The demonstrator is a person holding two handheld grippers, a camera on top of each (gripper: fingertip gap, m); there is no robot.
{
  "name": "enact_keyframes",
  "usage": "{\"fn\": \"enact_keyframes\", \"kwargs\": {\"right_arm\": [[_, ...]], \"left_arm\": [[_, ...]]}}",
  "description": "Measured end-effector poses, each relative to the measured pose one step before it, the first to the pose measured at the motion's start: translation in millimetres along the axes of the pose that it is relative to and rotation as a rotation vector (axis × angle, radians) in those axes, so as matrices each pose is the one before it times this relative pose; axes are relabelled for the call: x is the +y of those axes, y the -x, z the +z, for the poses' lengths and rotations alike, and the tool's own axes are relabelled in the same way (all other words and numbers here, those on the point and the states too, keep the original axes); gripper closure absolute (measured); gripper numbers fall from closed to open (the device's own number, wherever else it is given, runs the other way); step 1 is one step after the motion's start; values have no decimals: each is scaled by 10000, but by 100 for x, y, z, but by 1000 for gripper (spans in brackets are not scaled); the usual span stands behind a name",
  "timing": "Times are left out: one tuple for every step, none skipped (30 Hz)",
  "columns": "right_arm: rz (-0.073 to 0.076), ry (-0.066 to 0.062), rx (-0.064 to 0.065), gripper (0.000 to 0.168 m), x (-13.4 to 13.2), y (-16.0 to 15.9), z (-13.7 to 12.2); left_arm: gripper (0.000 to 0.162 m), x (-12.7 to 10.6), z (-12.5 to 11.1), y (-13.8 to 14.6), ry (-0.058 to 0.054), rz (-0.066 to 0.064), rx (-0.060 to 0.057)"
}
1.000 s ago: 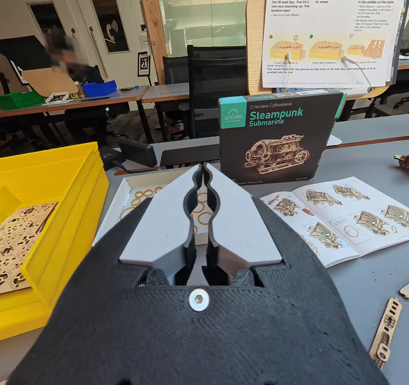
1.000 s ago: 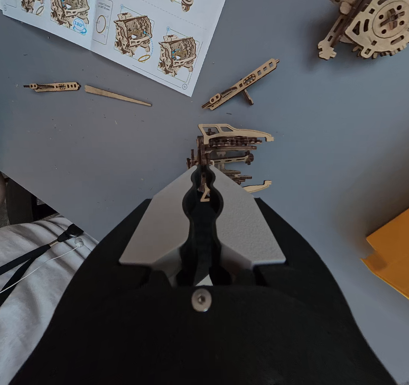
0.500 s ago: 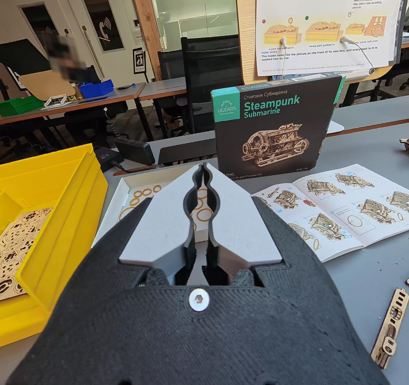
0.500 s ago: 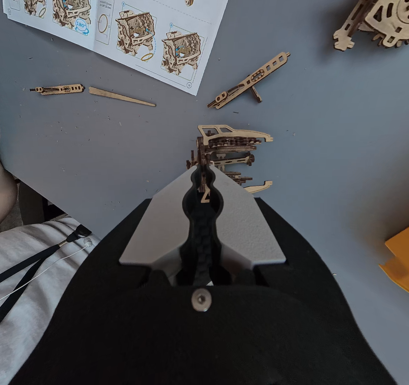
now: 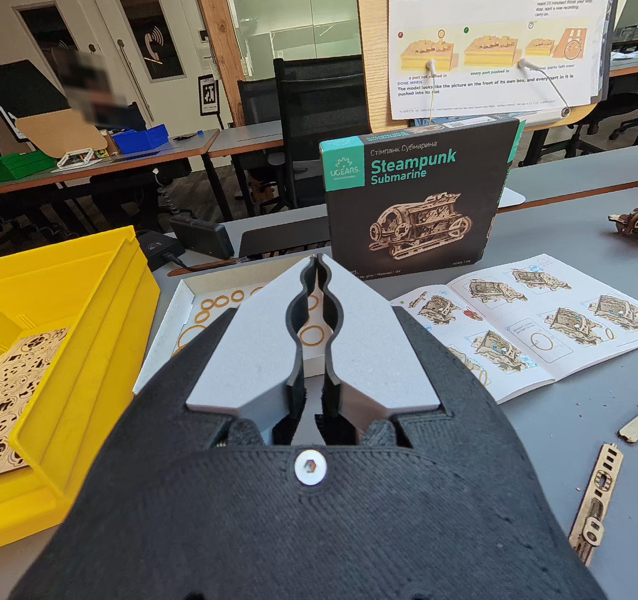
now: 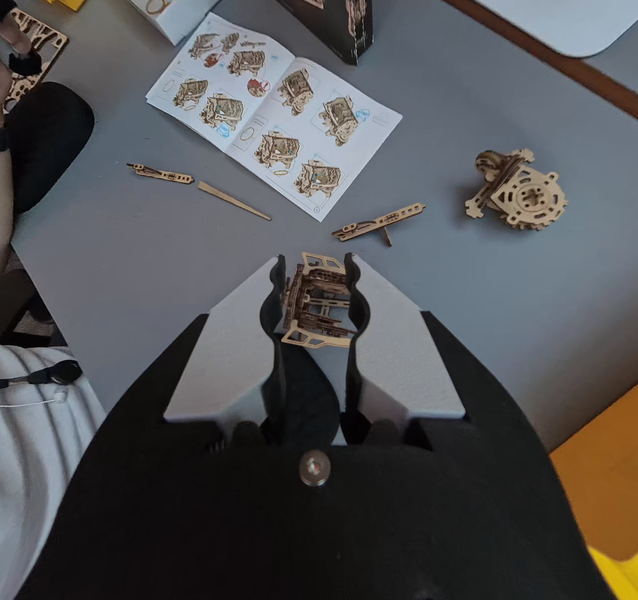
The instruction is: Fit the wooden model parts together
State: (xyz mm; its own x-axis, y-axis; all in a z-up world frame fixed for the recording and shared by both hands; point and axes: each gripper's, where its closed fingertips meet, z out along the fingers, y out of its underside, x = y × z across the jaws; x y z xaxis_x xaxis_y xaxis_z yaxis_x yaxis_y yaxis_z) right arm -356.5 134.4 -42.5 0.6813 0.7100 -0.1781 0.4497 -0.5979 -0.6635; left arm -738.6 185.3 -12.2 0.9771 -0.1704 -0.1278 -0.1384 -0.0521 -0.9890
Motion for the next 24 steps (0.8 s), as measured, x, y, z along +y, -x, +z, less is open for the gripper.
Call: {"fn": "enact_keyframes", "kwargs": {"right_arm": [[-596,-726,158,133,-188,-365,-605],[-651,-696,240,133,-10,-477,-544],[-647,-668,324,130,139,-625,-453],[-568,-531,401,124,424,-747,-335],[-456,-361,275,122,715,-583,-155],[-270,-220,115,118,875,-384,17],[-51,-76,93,115,947,-377,164],[150,-90,-7,114,750,-284,249],[222,-238,-113,114,350,-148,226],[160,-311,-170,115,56,-18,180],[49,-248,-98,115,-20,-103,127],[-56,-268,124,117,-134,-389,66],[-142,-362,205,121,-257,-405,11],[-192,-397,181,124,-309,-234,-4],[-156,-290,201,127,-196,-164,-9],[-164,-88,241,127,74,-177,-17],[-262,89,214,128,311,-106,-60],[-311,68,204,127,322,-61,-103],[-268,-47,239,128,255,-108,-105],[-198,-66,188,130,248,-48,-91],[-117,3,70,130,286,62,-32],[-34,61,0,131,301,91,17],[-35,57,-60,131,229,133,41],[-33,80,-68,131,185,118,58]], "left_arm": [[162,-44,-1,-114,-10,18,34],[162,-33,-6,-161,-5,32,38],[162,-21,27,-208,2,48,54],[162,-13,39,-314,-5,66,80],[162,6,77,-394,4,81,105],[162,44,115,-520,22,102,145],[162,37,130,-681,25,127,203],[162,-30,132,-879,-8,141,283],[162,-135,137,-1123,-59,138,379],[162,-214,145,-1361,-104,110,491],[162,-306,173,-1715,-141,60,677],[162,-450,184,-2311,-224,19,1024],[159,-463,235,-2811,-229,-37,1317],[156,-380,389,-2695,-151,-120,1206],[154,-316,582,-2346,-142,-152,923],[151,-235,747,-2192,-143,-192,757],[142,-44,936,-2064,-70,-240,627],[136,208,1136,-1857,15,-258,481],[134,527,1273,-1687,145,-226,392],[134,882,1370,-1514,349,-144,324],[131,1077,1389,-1341,533,-48,246],[130,1001,1340,-937,572,32,30],[129,756,1205,-582,474,141,-138],[129,429,1048,-390,297,178,-178]]}}
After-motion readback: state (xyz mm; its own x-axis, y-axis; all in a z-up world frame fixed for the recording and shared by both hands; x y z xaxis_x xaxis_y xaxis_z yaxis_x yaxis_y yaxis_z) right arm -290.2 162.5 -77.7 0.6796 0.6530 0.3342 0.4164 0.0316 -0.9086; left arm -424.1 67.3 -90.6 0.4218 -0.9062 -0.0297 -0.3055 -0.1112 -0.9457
